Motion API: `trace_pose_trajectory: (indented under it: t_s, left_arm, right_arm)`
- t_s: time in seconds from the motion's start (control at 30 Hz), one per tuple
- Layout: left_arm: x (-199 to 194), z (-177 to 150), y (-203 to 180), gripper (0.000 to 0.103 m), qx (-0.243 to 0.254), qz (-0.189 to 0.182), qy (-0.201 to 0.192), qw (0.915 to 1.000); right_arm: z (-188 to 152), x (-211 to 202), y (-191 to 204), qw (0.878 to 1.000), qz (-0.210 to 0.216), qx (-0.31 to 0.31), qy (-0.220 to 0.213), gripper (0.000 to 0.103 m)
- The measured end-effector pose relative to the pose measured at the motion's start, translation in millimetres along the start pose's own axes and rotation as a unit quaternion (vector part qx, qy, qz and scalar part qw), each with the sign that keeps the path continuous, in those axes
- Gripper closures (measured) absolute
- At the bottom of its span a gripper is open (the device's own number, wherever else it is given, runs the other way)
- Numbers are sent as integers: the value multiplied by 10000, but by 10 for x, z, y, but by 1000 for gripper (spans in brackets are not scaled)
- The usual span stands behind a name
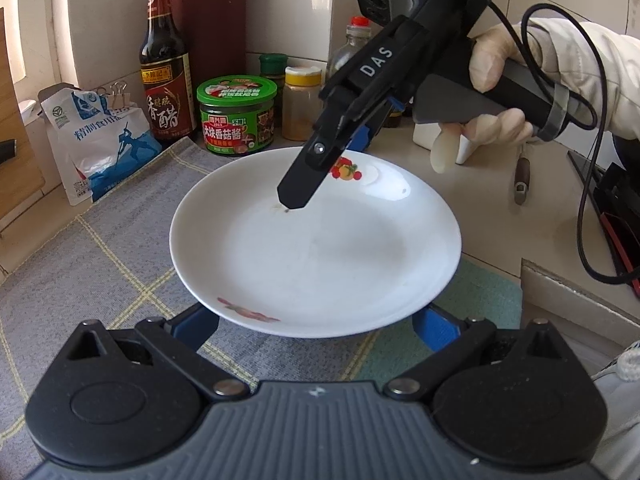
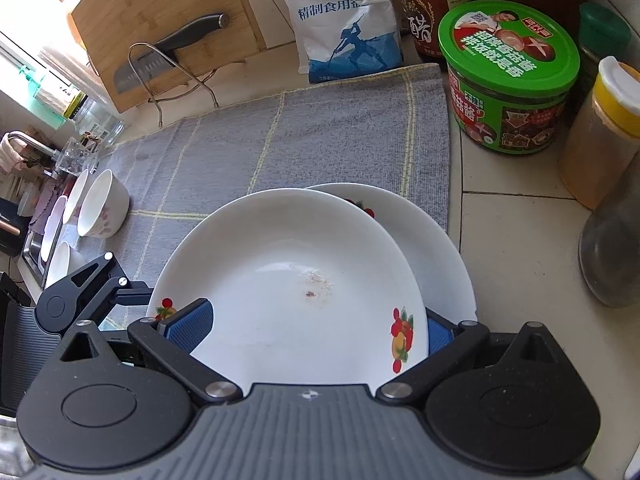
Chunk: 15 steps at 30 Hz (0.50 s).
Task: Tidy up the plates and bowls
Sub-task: 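Lower the plate onto the stacked plates and open the right tool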
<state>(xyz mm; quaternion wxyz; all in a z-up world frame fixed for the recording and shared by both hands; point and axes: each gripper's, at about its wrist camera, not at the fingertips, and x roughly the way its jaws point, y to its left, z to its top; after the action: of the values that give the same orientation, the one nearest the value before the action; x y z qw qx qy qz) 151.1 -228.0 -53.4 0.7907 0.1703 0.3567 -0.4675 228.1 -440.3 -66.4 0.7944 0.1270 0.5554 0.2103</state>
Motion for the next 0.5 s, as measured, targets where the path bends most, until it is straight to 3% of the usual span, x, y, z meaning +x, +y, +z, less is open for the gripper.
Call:
trace_pose_trajectory:
  t_s: [0.5]
  left_arm:
    - [131, 24, 40, 1, -12, -81, 115, 9999]
  right_arm:
    - [-18, -45, -94, 9999, -69, 94, 2, 0]
